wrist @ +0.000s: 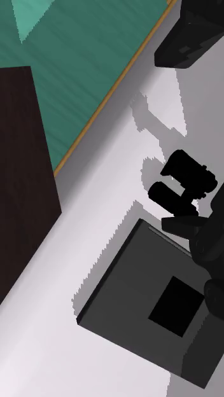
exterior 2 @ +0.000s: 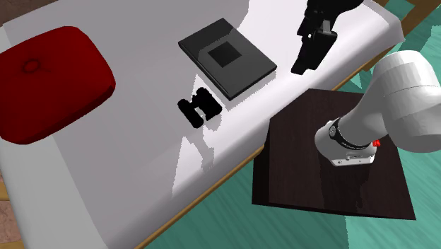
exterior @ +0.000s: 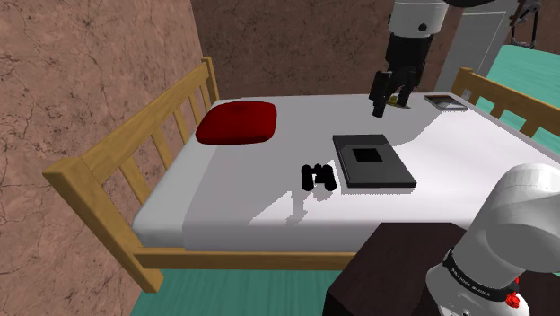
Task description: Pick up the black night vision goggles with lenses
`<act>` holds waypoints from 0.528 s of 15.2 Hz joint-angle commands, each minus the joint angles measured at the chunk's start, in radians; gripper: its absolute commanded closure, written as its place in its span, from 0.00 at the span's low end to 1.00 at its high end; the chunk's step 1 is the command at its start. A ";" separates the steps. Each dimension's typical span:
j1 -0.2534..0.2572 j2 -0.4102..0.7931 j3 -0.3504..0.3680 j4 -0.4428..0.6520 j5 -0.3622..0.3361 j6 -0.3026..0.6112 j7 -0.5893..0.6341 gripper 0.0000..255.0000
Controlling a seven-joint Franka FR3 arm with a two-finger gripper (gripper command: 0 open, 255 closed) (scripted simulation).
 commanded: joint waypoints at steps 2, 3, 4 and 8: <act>-0.006 0.022 0.003 -0.014 0.004 0.032 0.018 0.00; -0.012 0.044 0.005 -0.026 0.007 0.065 0.035 0.00; -0.019 0.069 0.008 -0.038 0.010 0.097 0.053 0.00; -0.043 0.177 0.017 -0.069 0.022 0.225 0.120 0.00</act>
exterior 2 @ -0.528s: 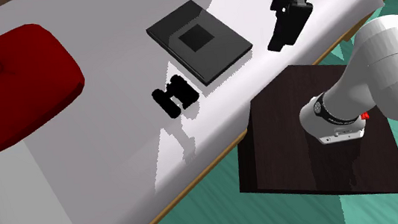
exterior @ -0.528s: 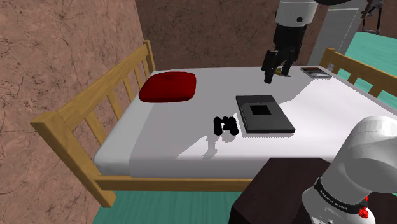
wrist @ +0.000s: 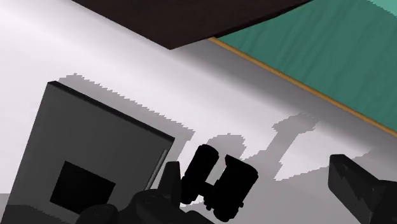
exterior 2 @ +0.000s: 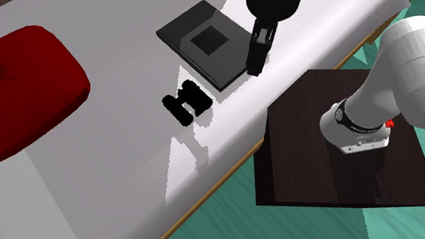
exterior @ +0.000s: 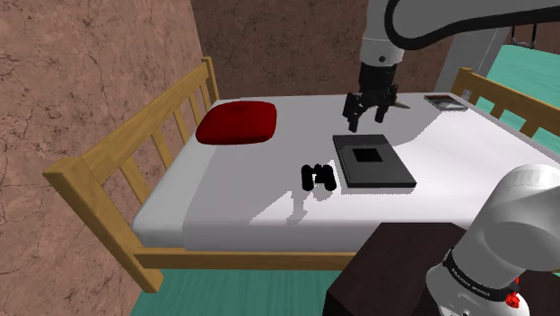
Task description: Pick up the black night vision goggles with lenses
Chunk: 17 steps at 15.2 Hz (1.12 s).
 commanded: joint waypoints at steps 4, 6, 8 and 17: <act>-0.031 0.156 0.005 -0.019 0.010 0.162 0.080 0.00; -0.042 0.223 0.007 -0.016 0.014 0.221 0.112 0.00; -0.053 0.294 0.008 -0.009 0.017 0.278 0.143 0.00; -0.092 0.629 -0.005 0.084 0.030 0.497 0.272 0.00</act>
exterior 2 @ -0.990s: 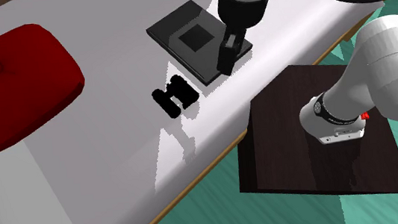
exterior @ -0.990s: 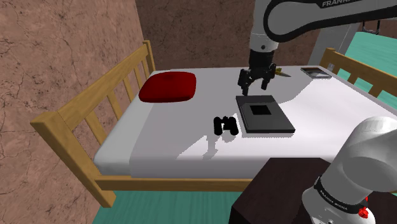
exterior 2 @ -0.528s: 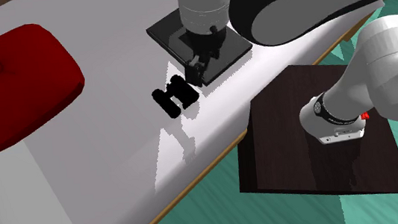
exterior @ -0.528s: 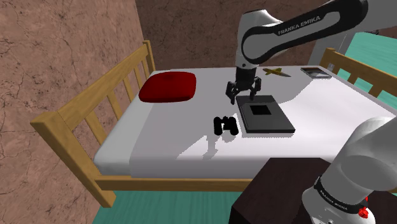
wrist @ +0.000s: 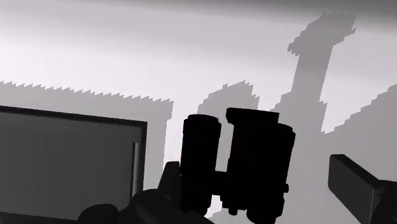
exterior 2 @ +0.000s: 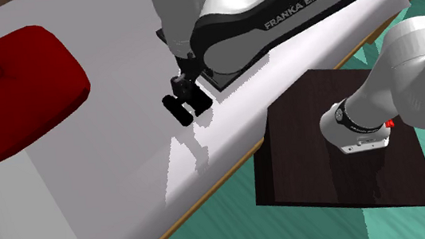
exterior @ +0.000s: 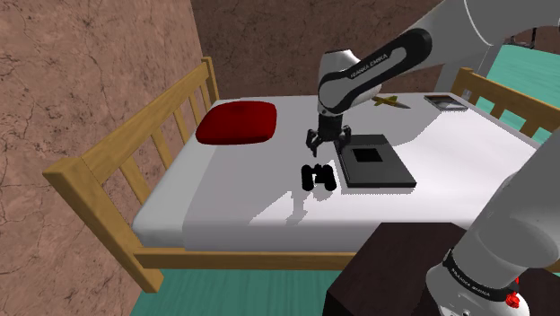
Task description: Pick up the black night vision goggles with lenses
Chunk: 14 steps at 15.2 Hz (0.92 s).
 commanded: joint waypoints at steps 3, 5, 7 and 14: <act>-0.013 0.153 -0.011 0.063 0.010 0.080 0.052 0.00; -0.020 0.229 -0.018 0.102 0.018 0.112 0.075 0.00; -0.023 0.275 -0.021 0.119 0.023 0.138 0.084 0.00; -0.023 0.341 -0.020 0.105 0.027 0.218 0.080 0.00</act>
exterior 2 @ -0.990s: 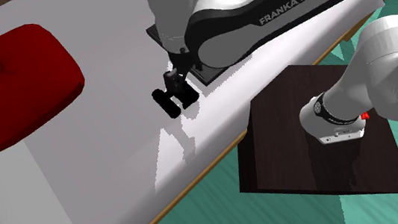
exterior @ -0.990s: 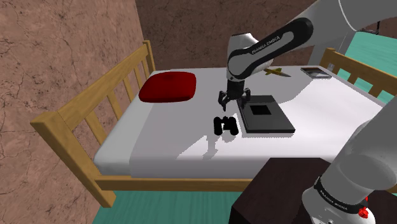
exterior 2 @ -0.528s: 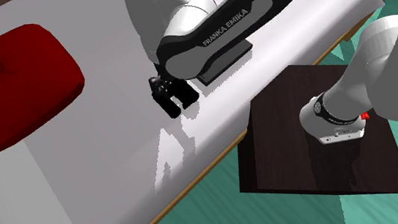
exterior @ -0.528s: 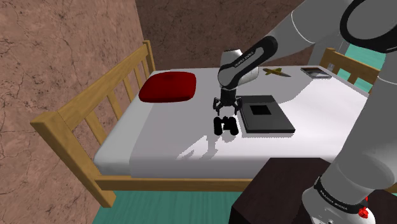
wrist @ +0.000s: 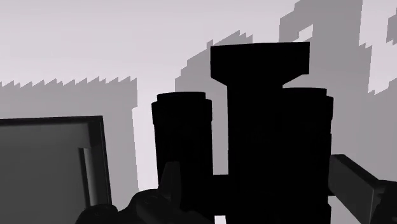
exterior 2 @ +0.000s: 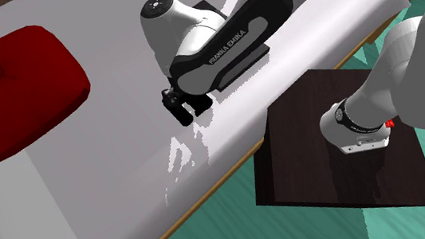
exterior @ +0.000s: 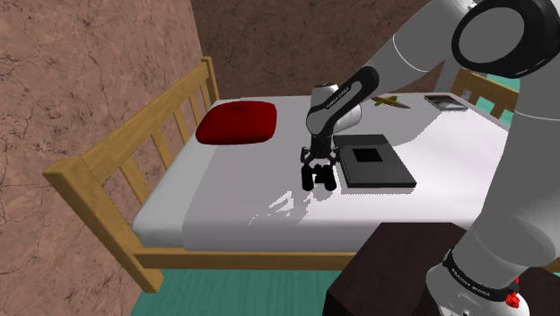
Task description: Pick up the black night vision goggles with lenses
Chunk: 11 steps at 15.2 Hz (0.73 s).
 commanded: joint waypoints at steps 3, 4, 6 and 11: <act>0.000 0.009 0.000 0.001 0.000 0.009 0.000 1.00; 0.001 0.009 0.000 0.000 0.000 0.010 0.000 1.00; 0.001 0.010 0.000 0.000 0.000 0.010 0.000 1.00; 0.001 0.009 0.001 0.001 0.000 0.009 0.001 1.00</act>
